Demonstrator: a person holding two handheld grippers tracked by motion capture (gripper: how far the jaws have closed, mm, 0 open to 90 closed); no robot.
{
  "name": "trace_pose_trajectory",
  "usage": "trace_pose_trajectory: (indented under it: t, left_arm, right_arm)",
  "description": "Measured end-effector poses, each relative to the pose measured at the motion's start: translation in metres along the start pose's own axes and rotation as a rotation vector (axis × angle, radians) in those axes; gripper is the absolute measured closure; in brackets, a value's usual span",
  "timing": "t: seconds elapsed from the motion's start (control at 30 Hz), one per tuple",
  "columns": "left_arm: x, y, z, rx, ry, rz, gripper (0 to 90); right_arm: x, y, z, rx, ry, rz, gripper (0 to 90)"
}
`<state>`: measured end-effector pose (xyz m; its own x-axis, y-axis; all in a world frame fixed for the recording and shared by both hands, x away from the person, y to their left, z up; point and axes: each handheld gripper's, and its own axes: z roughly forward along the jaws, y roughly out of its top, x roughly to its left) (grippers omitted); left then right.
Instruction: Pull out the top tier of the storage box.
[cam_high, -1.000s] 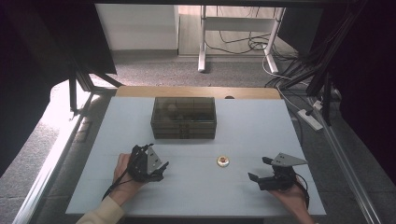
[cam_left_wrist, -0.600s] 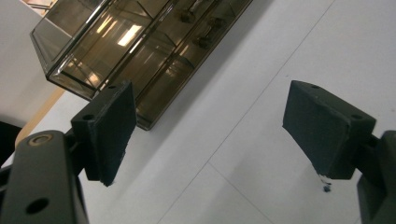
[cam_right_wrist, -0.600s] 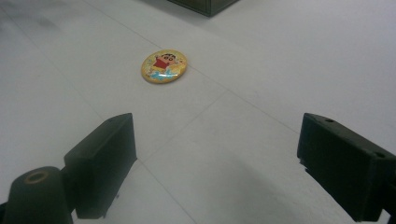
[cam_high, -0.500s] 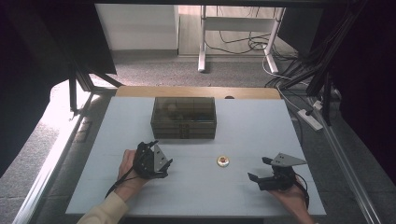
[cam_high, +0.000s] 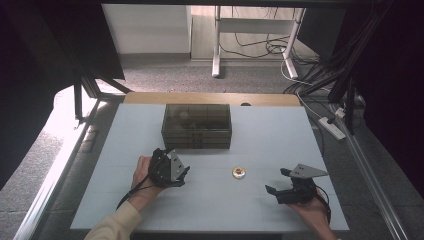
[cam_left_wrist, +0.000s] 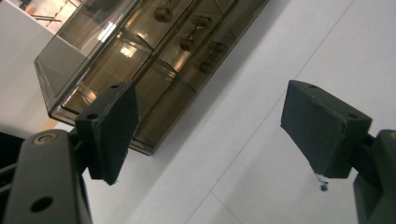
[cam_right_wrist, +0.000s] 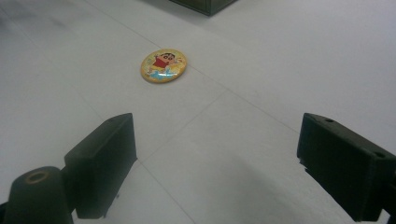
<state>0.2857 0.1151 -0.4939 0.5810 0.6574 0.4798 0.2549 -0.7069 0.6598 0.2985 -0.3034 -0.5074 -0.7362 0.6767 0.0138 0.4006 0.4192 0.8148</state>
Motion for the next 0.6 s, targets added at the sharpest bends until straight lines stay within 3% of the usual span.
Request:
trace_pose_trajectory:
  t: [0.6]
  left_arm:
    - [0.006,0.007,0.013,0.001,0.039,0.022,20.7]
  right_arm:
    - [0.000,0.000,0.000,-0.002,0.001,-0.002,11.9]
